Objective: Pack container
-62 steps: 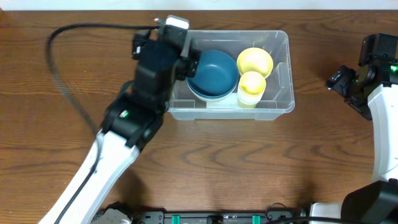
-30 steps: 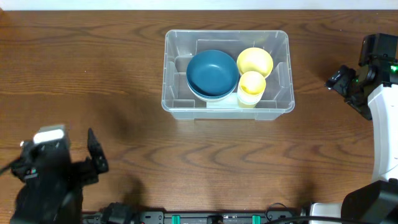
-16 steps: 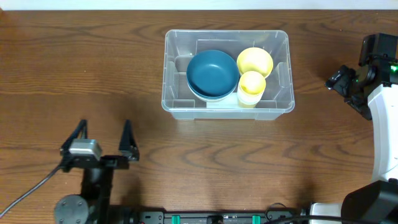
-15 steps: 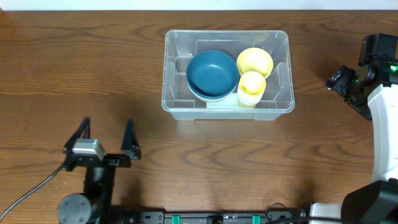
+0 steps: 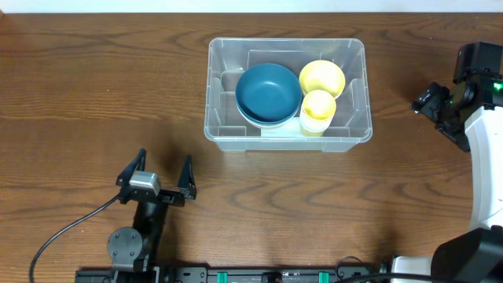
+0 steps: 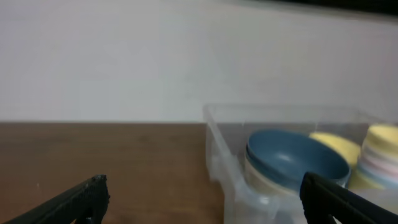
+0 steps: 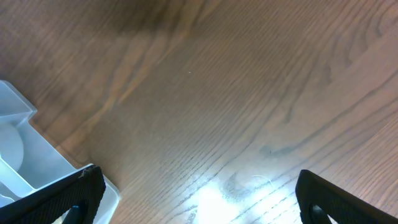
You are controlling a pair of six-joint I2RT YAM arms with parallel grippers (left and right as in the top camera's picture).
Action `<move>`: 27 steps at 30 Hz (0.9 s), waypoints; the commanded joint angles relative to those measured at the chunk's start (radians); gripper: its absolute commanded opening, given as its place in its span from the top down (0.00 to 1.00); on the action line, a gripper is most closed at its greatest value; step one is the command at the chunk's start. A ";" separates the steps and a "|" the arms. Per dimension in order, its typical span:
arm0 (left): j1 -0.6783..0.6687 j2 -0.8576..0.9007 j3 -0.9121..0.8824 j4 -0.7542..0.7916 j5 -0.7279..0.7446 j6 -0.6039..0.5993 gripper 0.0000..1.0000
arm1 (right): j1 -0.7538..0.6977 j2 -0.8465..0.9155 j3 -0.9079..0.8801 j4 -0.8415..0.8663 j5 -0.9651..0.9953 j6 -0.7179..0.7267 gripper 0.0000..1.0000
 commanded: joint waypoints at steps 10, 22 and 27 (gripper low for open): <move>0.042 -0.011 -0.014 -0.192 -0.013 -0.001 0.02 | -0.008 0.003 0.011 0.000 0.007 0.012 0.01; 0.042 -0.009 -0.014 -0.191 -0.013 -0.002 0.02 | -0.008 0.003 0.011 0.000 0.007 0.012 0.01; 0.042 -0.009 -0.014 -0.190 -0.013 -0.002 0.02 | -0.008 0.003 0.011 0.000 0.007 0.012 0.01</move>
